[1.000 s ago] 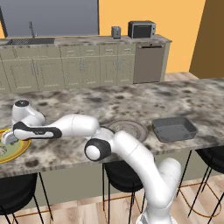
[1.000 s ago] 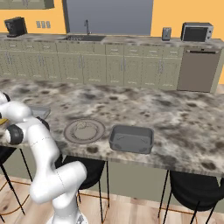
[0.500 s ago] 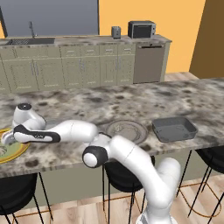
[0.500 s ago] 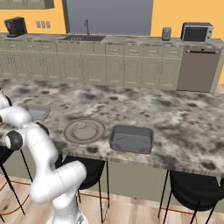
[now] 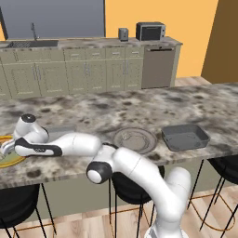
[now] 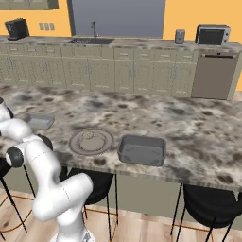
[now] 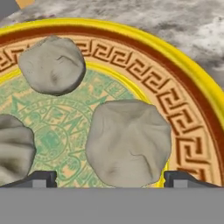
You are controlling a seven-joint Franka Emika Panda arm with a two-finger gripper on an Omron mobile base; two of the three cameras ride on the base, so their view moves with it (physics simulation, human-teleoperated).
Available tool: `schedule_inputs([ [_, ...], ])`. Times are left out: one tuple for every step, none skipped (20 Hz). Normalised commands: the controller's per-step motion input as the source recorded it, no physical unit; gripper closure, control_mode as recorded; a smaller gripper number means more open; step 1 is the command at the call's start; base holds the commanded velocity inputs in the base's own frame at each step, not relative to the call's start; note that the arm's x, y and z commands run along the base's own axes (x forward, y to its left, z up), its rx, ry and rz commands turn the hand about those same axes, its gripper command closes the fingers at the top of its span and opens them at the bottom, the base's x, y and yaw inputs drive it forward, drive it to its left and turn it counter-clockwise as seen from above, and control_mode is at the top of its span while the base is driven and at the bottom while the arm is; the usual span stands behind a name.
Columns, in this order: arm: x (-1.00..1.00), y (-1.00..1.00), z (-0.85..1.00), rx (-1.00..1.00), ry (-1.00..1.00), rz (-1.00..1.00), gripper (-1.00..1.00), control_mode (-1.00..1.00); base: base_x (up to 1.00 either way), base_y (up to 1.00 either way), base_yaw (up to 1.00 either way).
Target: Place two dumplings into each of the tupperware containers and then place the containers in the fridge.
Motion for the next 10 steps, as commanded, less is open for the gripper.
schedule_inputs([
  [0.27,0.00,0.21,0.00,0.00,0.00,-1.00,-1.00,0.00,0.00,0.00],
  [0.16,0.00,0.25,0.00,0.00,0.00,-1.00,-1.00,0.00,0.00,0.00],
  [0.14,0.00,0.20,0.00,0.00,0.00,-1.00,-1.00,0.00,0.00,0.00],
  [0.14,0.00,0.14,0.00,0.00,0.00,-1.00,-1.00,0.00,0.00,0.00],
  [0.12,0.00,0.09,0.00,0.00,0.00,-1.00,-1.00,0.00,0.00,0.00],
  [0.14,0.00,0.09,0.00,0.00,0.00,-1.00,-1.00,0.00,0.00,0.00],
  [0.11,0.01,0.04,0.00,0.00,0.00,-1.00,-1.00,0.00,0.00,0.00],
  [0.12,0.05,0.00,0.00,0.00,0.00,-1.00,-1.00,0.00,0.00,0.00],
  [0.12,0.11,0.00,0.00,0.00,0.00,-1.00,-1.00,0.00,0.00,0.00],
  [0.10,0.11,0.00,0.00,0.00,0.00,-1.00,-1.00,0.00,0.00,0.00],
])
